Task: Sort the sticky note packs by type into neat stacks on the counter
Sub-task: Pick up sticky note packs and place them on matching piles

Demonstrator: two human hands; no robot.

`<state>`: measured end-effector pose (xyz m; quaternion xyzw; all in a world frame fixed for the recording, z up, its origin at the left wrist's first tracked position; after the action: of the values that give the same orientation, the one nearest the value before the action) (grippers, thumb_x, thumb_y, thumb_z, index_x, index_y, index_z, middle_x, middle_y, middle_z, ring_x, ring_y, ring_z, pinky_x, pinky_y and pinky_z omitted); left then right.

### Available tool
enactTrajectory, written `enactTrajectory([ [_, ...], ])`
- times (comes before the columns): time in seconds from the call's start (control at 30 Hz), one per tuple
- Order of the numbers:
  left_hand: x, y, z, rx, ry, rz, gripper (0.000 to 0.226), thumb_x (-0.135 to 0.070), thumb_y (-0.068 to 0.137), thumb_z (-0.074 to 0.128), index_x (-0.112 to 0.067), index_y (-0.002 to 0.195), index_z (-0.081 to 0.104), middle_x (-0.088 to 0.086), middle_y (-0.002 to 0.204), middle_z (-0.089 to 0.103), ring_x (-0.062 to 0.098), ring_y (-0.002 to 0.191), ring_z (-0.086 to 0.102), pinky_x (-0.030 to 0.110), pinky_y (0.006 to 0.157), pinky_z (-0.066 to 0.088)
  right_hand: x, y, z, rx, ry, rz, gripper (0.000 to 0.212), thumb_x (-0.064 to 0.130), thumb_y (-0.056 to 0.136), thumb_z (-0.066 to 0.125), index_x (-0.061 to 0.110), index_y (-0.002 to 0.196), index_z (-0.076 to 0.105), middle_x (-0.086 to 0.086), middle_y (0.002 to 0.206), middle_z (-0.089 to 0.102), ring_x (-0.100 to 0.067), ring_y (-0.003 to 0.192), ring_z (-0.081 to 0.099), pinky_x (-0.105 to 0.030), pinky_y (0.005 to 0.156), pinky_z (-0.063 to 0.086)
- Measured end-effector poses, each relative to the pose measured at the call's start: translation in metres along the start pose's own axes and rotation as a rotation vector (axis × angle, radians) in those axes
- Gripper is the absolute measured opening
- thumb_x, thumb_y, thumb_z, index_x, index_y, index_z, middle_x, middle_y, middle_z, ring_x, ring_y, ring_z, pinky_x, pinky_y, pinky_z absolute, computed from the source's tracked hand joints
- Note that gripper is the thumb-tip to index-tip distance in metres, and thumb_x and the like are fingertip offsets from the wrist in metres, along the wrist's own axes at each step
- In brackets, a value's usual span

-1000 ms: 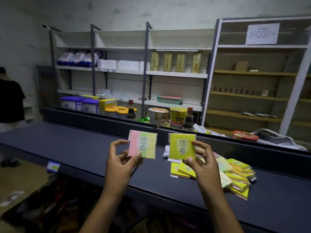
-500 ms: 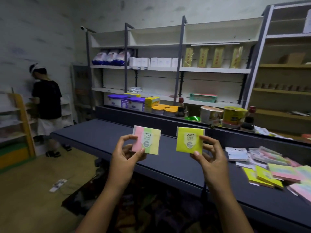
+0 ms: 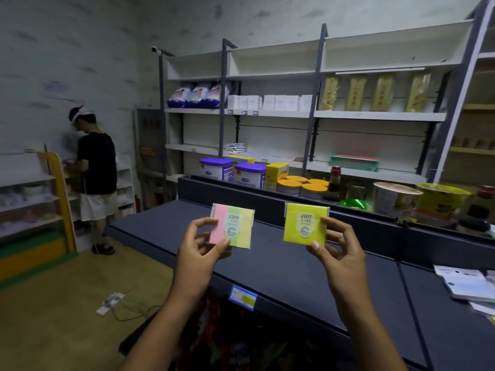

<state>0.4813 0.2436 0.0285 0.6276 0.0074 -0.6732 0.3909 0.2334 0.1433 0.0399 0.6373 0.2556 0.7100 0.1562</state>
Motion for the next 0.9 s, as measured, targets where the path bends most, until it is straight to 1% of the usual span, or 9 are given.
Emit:
enactTrajectory([
  [0.1,0.013,0.031,-0.006,-0.017,0.024,0.009,0.034,-0.003,0.086,0.071,-0.02,0.111,0.056,0.01,0.101,0.073,0.024,0.086,0.074,0.028,0.069,0.06,-0.019,0.024,0.017,-0.004,0.001,-0.003,0.047,0.0,0.089,0.069,0.037,0.117,0.061,0.008,0.11,0.069,-0.002,0.096,0.07,-0.014,0.071,0.056],
  [0.23,0.028,0.072,-0.011,-0.024,0.041,0.011,0.034,0.0,0.087,0.069,-0.018,0.112,0.056,0.008,0.099,0.074,0.022,0.082,0.074,0.027,0.068,0.06,-0.038,0.058,0.035,-0.003,0.022,0.0,0.048,-0.003,0.089,0.068,0.034,0.118,0.061,0.008,0.107,0.071,-0.005,0.1,0.069,-0.018,0.077,0.058],
  [0.43,0.059,0.118,-0.019,0.001,0.065,0.006,0.035,0.001,0.087,0.069,-0.021,0.111,0.056,0.006,0.098,0.075,0.018,0.078,0.073,0.026,0.066,0.06,-0.058,0.088,0.056,-0.017,0.005,-0.007,0.049,-0.004,0.089,0.066,0.036,0.117,0.06,0.008,0.109,0.069,-0.003,0.1,0.069,-0.014,0.073,0.056],
  [0.6,0.091,0.154,-0.022,0.044,0.081,-0.013,0.034,0.001,0.088,0.068,-0.019,0.112,0.056,0.007,0.097,0.075,0.015,0.077,0.072,0.028,0.066,0.06,-0.072,0.102,0.067,-0.056,-0.054,0.009,0.047,-0.003,0.089,0.066,0.032,0.12,0.059,0.006,0.111,0.069,0.0,0.099,0.068,-0.013,0.072,0.056],
  [0.67,0.106,0.167,-0.024,0.078,0.086,-0.028,0.034,0.0,0.087,0.069,-0.019,0.114,0.057,0.006,0.096,0.075,0.015,0.078,0.071,0.028,0.066,0.06,-0.077,0.105,0.071,-0.088,-0.081,0.007,0.048,-0.003,0.089,0.067,0.034,0.119,0.06,0.005,0.111,0.07,0.0,0.099,0.069,-0.016,0.073,0.057],
  [0.77,0.129,0.186,-0.03,0.133,0.101,-0.063,0.035,-0.001,0.087,0.07,-0.018,0.115,0.057,0.006,0.095,0.075,0.017,0.079,0.069,0.031,0.065,0.059,-0.085,0.107,0.081,-0.141,-0.133,0.006,0.049,0.0,0.088,0.07,0.04,0.115,0.061,0.007,0.11,0.07,-0.003,0.1,0.068,-0.026,0.082,0.057],
  [0.83,0.145,0.201,-0.035,0.168,0.118,-0.086,0.036,-0.002,0.086,0.071,-0.019,0.113,0.057,0.008,0.097,0.075,0.019,0.079,0.068,0.033,0.065,0.057,-0.091,0.109,0.09,-0.174,-0.157,0.01,0.048,0.0,0.088,0.07,0.038,0.117,0.061,0.007,0.111,0.07,-0.006,0.102,0.067,-0.031,0.085,0.056],
  [0.9,0.161,0.217,-0.04,0.2,0.148,-0.11,0.036,-0.003,0.085,0.073,-0.023,0.11,0.057,0.008,0.097,0.075,0.02,0.08,0.068,0.036,0.069,0.055,-0.099,0.112,0.1,-0.201,-0.174,0.02,0.047,0.0,0.088,0.07,0.034,0.119,0.062,0.007,0.111,0.07,-0.008,0.104,0.067,-0.032,0.087,0.055],
])
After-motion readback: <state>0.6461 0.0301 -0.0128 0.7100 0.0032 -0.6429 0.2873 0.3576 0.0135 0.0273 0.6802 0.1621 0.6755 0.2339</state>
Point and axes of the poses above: each hand's wrist, its own y-axis towards the middle knuckle, its own z-axis out of the palm, x = y × z, the point moved 4 cm from there along y, towards the middle knuckle
